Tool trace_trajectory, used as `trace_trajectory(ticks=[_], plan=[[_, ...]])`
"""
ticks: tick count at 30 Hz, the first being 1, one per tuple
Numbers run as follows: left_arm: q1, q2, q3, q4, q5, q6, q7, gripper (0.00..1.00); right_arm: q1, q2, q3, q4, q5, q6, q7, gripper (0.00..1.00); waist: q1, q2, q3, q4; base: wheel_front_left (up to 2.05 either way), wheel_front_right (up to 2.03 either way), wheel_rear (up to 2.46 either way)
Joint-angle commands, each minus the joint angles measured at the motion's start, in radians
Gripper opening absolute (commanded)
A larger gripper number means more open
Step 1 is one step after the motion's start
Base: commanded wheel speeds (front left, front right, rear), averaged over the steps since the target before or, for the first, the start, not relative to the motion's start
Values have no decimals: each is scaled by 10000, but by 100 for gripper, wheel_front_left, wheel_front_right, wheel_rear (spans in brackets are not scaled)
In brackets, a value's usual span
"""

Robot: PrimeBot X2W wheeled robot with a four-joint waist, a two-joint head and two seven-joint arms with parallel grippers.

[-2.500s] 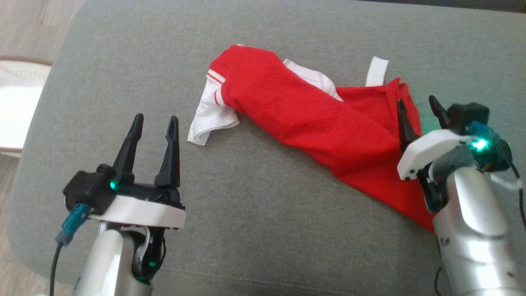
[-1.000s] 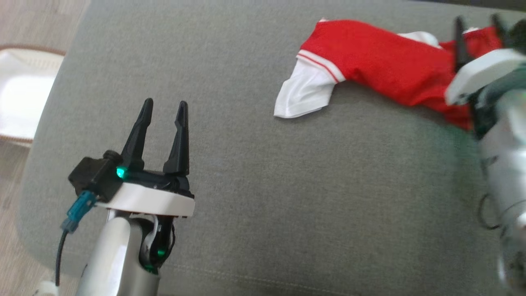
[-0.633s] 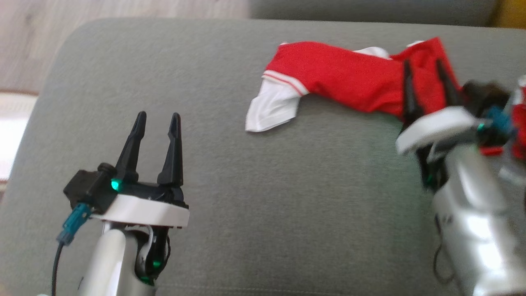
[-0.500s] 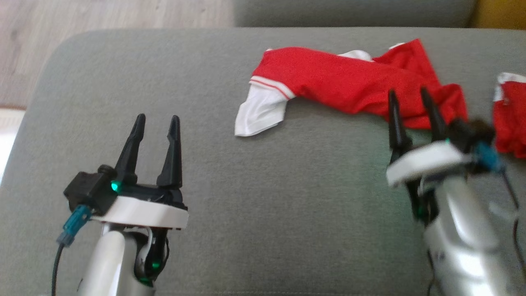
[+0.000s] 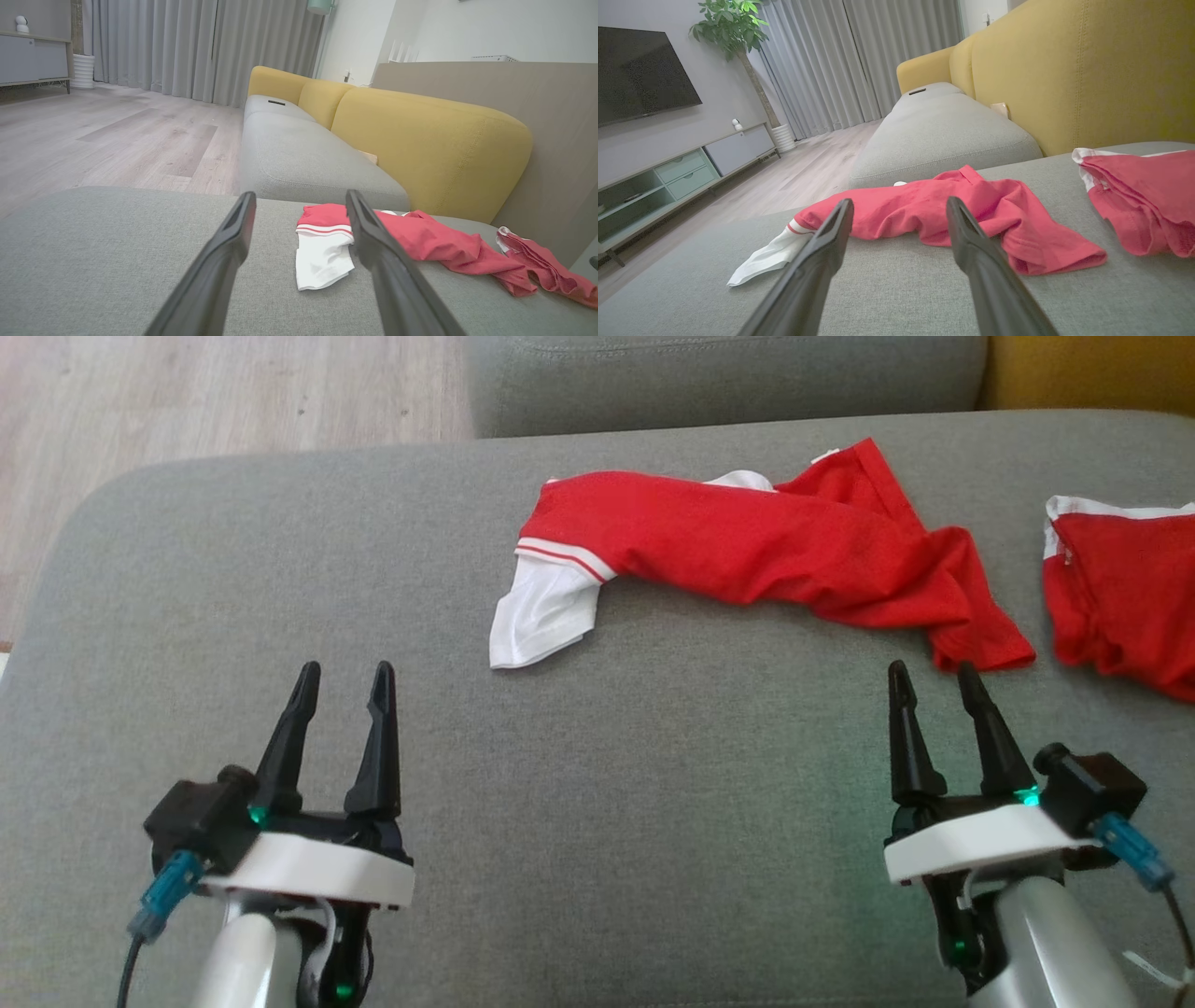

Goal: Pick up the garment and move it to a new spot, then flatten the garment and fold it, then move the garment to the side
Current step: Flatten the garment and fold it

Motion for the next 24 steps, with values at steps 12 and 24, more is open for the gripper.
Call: trace_trajectory(ticks=[12, 24], plan=[[-1114, 78, -210, -522, -116, -37, -53, 100, -2567, -25, -494, -31, -1492, -9, 892, 100, 1, -1, 1380, 789, 0, 0, 0], [-2191, 78, -1052, -444, -601, 14, -53, 100, -7663, -2223, -418, 3632, -1516, -9, 4460, 100, 1, -1, 3218, 2474, 0, 0, 0]])
